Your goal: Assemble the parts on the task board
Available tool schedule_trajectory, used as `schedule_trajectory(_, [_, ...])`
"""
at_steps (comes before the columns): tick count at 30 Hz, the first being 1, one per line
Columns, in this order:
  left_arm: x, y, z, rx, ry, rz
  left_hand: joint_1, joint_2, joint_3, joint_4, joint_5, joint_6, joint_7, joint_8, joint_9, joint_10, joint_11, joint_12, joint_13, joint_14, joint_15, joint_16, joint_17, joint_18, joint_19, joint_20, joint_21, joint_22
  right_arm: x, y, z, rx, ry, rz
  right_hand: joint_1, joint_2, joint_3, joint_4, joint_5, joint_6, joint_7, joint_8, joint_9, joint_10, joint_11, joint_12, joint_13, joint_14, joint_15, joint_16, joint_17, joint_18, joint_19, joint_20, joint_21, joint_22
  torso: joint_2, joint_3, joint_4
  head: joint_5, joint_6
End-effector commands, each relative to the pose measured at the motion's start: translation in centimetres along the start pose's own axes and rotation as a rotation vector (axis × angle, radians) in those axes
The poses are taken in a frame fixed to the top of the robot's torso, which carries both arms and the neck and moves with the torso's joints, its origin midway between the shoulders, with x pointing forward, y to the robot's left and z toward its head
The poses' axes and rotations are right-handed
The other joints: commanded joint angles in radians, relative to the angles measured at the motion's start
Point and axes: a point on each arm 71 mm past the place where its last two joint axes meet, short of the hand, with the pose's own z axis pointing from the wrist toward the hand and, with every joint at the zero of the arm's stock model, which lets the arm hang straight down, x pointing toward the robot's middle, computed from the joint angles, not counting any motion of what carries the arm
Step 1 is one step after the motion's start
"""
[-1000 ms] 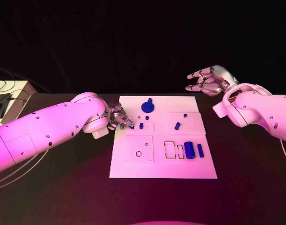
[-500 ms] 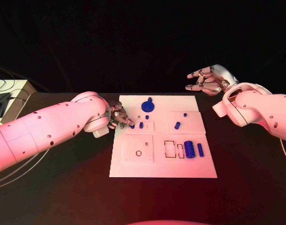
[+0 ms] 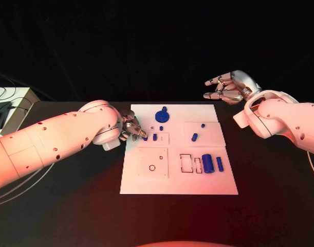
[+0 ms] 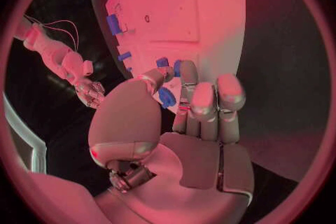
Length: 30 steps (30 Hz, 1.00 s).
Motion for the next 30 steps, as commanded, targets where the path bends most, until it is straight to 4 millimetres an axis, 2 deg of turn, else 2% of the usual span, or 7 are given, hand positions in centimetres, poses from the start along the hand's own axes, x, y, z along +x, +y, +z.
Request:
schedule_trajectory(1, [0.83, -0.03, 0.17, 0.0, 0.029, 0.037, 0.009, 0.002, 0.147, -0.145, 0.005, 0.008, 0.002, -0.005, -0.001, -0.003, -0.007, -0.005, 0.001, 0.0, -0.007, -0.001, 0.0, -0.006, -0.001, -0.002, 0.001, 0.001, 0.08, 0.08, -0.02, -0.011, 0.012, 0.001, -0.007, 0.002, -0.005, 0.001, 0.002, 0.0, 0.009, -0.006, 0.0, -0.002, -0.006, 0.003, 0.0, 0.007, -0.002, -0.004, -0.001, -0.001, 0.077, -0.001, -0.003, 0.192, 0.0, 0.0003, 0.0001, 0.0, 0.0])
schedule_trajectory(16, [0.5, 0.19, 0.09, -0.006, -0.011, 0.062, 0.013, -0.006, 0.149, -0.148, 0.008, 0.016, 0.002, -0.008, -0.002, 0.003, -0.008, -0.006, 0.0, 0.001, -0.008, 0.004, 0.006, -0.008, 0.002, -0.003, 0.008, 0.006, 0.05, 0.05, -0.02, -0.01, 0.012, 0.0, -0.007, 0.003, -0.007, 0.002, 0.003, 0.0, 0.009, -0.006, 0.0, -0.002, -0.006, 0.003, 0.001, 0.007, -0.002, -0.004, -0.002, 0.0, 0.077, -0.001, -0.004, 0.192, 0.0, -0.001, 0.0008, 0.001, -0.001])
schedule_trajectory(30, [0.24, 0.34, 0.04, -0.02, -0.047, 0.08, 0.017, -0.011, 0.151, -0.149, 0.011, 0.024, 0.001, -0.014, -0.006, 0.008, -0.009, -0.009, -0.001, 0.002, -0.009, 0.009, 0.011, -0.01, 0.006, -0.005, 0.014, 0.01, 0.05, 0.04, -0.02, -0.01, 0.012, 0.0, -0.009, 0.003, -0.008, 0.005, 0.003, 0.0, 0.009, -0.006, 0.0, -0.001, -0.006, 0.003, 0.001, 0.008, -0.002, -0.004, -0.001, -0.001, 0.078, -0.001, -0.004, 0.192, 0.0, -0.0006, 0.0009, 0.002, -0.004])
